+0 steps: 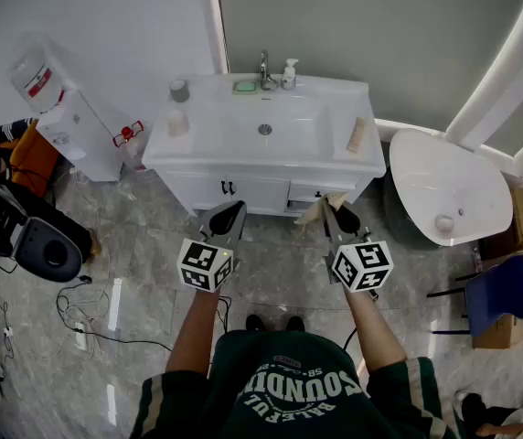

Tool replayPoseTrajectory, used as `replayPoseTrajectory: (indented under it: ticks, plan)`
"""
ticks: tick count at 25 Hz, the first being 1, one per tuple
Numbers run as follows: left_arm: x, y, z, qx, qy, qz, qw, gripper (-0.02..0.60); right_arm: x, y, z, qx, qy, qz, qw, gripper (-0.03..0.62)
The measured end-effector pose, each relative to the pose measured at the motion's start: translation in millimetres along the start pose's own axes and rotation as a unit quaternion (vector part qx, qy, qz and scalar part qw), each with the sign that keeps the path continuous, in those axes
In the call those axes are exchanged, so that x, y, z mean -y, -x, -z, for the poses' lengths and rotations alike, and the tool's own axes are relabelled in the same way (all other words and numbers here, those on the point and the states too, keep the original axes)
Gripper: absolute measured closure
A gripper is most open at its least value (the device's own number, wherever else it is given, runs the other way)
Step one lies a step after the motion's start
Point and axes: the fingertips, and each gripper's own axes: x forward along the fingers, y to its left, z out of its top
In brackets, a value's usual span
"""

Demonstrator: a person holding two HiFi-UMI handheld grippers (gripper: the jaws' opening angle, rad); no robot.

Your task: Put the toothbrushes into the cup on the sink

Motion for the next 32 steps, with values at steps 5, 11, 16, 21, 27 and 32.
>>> replayPoseTrajectory:
  ticks: [5, 11, 16, 21, 27, 32]
  plan:
    - [-0.6, -0.9, 3.0, -0.001, 0.003, 0.0, 1.0, 0.532, 2.1, -1.2, 5.9, -0.008, -0.007, 0.002, 1.0, 0.56]
    - [-5.1, 3.2, 2.7, 0.001, 0.009, 0.0, 1.0, 0.532, -2.1, -2.2, 8.4, -0.014, -0.013, 0.003, 1.0, 0.56]
    - [-18.7, 14.8, 9.2, -0.002, 0.015, -0.006, 0.9999, 0.532, -15.0, -12.2, 15.9, -0.021, -0.017, -0.003, 1.0, 0.56]
    - [-52.4, 38.7, 17.8, -0.006, 0.023, -0.023, 0.9995, 0.532, -46.0, -34.0, 23.6, -0.024, -0.028, -0.015, 0.999, 0.56]
    - [-83.1, 67.7, 30.4, -0.009, 0.02, -0.029, 0.9993, 0.532, -84.3, -52.7, 40.6, -0.03, -0.039, -0.021, 0.999, 0.559]
    - [-104.9, 77.7, 38.0, -0.008, 0.033, -0.037, 0.9987, 0.532, -97.8, -66.3, 45.2, -0.035, -0.04, -0.023, 0.998, 0.559]
